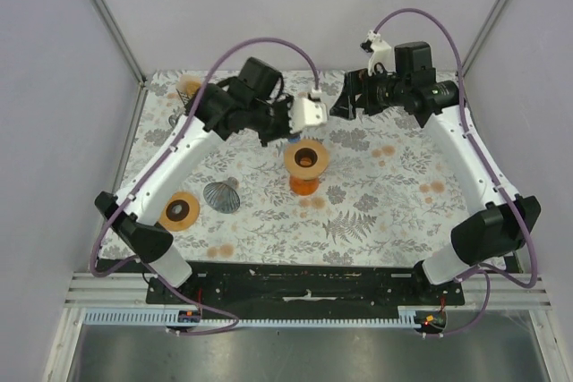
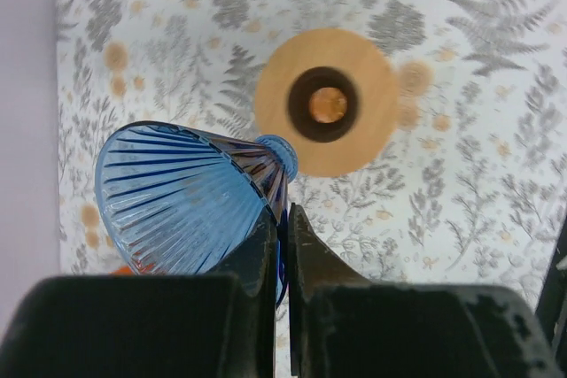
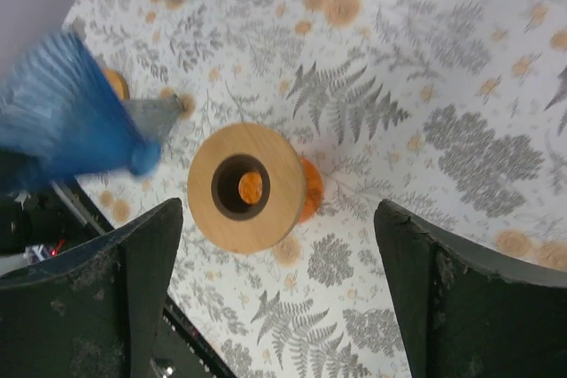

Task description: Place the coffee filter in the dripper

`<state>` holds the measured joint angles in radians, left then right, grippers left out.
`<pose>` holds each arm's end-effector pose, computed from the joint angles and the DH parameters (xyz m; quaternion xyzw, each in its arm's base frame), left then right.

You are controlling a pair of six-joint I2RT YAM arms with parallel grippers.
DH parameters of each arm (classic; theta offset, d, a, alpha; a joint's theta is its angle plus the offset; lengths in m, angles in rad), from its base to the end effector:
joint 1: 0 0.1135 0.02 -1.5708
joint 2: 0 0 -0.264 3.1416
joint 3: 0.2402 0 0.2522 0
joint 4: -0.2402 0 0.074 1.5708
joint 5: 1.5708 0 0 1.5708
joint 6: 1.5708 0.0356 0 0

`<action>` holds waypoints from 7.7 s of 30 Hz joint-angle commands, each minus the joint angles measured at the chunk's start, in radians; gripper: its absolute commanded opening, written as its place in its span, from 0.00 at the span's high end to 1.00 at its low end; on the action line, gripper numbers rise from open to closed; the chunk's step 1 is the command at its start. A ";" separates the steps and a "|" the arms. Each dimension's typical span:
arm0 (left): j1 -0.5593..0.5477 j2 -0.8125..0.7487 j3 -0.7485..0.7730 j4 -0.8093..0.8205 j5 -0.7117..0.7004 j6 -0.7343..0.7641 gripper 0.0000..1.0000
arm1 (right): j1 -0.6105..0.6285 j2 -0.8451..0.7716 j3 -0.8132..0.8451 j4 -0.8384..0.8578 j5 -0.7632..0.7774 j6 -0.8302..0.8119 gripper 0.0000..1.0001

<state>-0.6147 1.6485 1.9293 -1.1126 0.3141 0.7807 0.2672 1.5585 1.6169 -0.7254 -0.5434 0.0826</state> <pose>0.2648 -0.2004 0.4225 0.6350 0.6695 -0.1158 0.3676 0.3230 0.1075 0.3870 -0.1966 0.8521 0.3109 0.3722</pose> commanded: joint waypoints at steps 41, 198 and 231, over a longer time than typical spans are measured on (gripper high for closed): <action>-0.177 -0.026 0.258 0.000 -0.279 -0.559 0.09 | 0.179 0.051 0.054 -0.016 0.045 0.000 1.00; 0.696 0.771 0.451 0.424 -0.310 -0.888 0.46 | 0.129 0.040 0.029 0.116 0.275 -0.136 0.02; 0.701 0.560 0.332 0.382 -0.270 -0.807 0.98 | 0.129 0.009 0.000 0.109 0.240 -0.145 0.02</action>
<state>0.0818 2.2890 2.2787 -0.7349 0.0135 -0.0692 0.3962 1.6009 1.6073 -0.6186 -0.2913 -0.0502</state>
